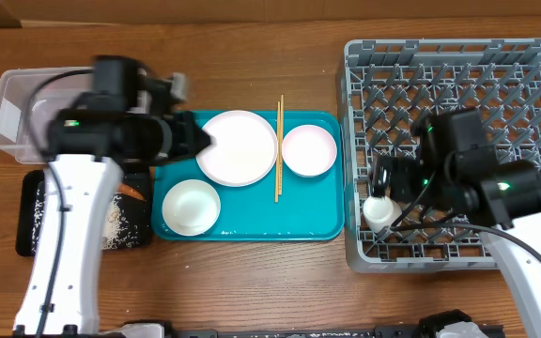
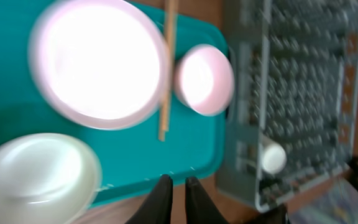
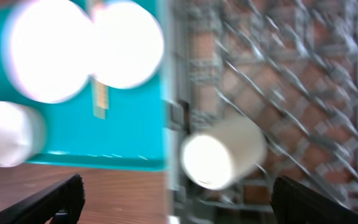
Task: Sort waste into correct bins and load items into the dishwasher
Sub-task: 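Reach the right gripper to the small pink bowl and grasp its rim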
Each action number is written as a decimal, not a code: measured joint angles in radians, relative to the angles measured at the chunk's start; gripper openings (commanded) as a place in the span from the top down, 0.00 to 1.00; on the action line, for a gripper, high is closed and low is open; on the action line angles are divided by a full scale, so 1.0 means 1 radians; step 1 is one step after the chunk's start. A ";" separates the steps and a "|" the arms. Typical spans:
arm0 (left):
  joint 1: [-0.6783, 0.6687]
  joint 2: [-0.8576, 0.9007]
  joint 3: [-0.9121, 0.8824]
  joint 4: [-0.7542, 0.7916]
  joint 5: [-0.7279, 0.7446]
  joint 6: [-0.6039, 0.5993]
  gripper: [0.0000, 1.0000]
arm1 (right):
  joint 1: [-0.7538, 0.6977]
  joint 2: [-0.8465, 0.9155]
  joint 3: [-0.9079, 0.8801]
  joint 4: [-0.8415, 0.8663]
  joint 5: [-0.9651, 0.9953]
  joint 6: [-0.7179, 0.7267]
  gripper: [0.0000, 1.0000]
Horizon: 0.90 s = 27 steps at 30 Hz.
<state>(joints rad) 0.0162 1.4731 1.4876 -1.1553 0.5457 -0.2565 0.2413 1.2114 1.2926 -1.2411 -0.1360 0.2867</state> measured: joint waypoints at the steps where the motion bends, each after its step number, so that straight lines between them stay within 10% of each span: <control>1: 0.052 0.000 0.000 -0.006 -0.015 0.002 0.04 | 0.015 -0.003 0.014 0.017 -0.019 0.003 0.08; 8: 0.298 0.000 0.000 -0.049 -0.151 -0.001 0.00 | 0.229 0.070 0.020 0.144 -0.068 0.051 0.13; 18: 0.319 0.000 0.000 -0.050 -0.251 -0.001 0.00 | 0.460 0.377 0.020 0.407 0.188 0.078 0.20; 24: 0.319 0.000 0.000 -0.049 -0.255 -0.001 0.00 | 0.468 0.455 0.020 0.555 0.270 0.040 0.00; 27: 0.319 0.000 0.000 -0.050 -0.256 -0.001 0.00 | 0.468 0.456 0.020 0.615 0.263 0.033 0.53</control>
<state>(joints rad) 0.3347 1.4731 1.4876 -1.2049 0.2901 -0.2573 0.7094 1.6672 1.3125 -0.6266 0.1268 0.3195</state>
